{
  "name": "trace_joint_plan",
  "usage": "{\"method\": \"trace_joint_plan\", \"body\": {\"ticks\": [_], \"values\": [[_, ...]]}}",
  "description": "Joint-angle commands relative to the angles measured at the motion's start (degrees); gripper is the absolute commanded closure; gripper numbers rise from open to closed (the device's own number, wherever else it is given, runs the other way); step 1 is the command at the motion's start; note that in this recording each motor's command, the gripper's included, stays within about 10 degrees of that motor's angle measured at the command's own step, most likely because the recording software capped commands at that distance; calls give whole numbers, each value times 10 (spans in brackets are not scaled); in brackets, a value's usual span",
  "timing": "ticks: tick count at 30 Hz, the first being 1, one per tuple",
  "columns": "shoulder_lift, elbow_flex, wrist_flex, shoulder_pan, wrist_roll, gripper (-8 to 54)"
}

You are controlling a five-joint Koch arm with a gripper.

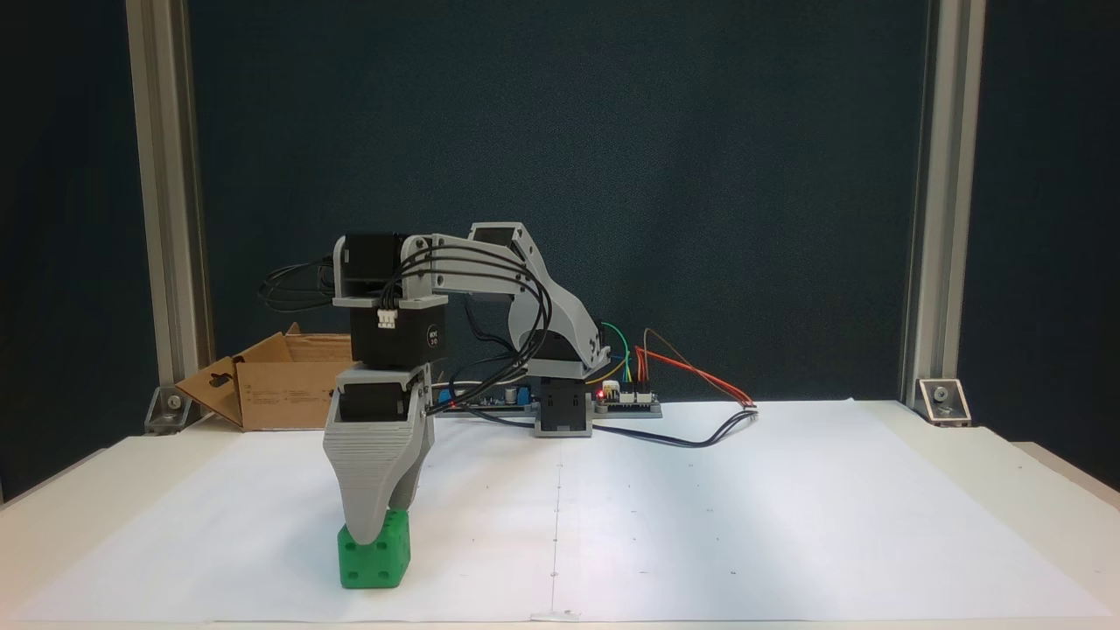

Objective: Grasp a green dice and put it in the bin.

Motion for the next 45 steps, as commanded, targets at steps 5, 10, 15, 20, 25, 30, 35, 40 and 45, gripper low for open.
{"method": "trace_joint_plan", "body": {"ticks": [5,10,15,20,25,30,35,40,45], "values": [[0,-34,-18,-2,-36,16],[-19,-34,-36,1,-36,17],[-31,-34,-49,8,-35,23],[-40,-34,-52,12,-35,24],[-50,-33,-57,13,-35,27],[-63,-33,-55,14,-35,85],[-76,-33,-54,14,-22,224],[-76,-33,-54,14,-4,341],[-71,-33,-33,13,18,341]]}}
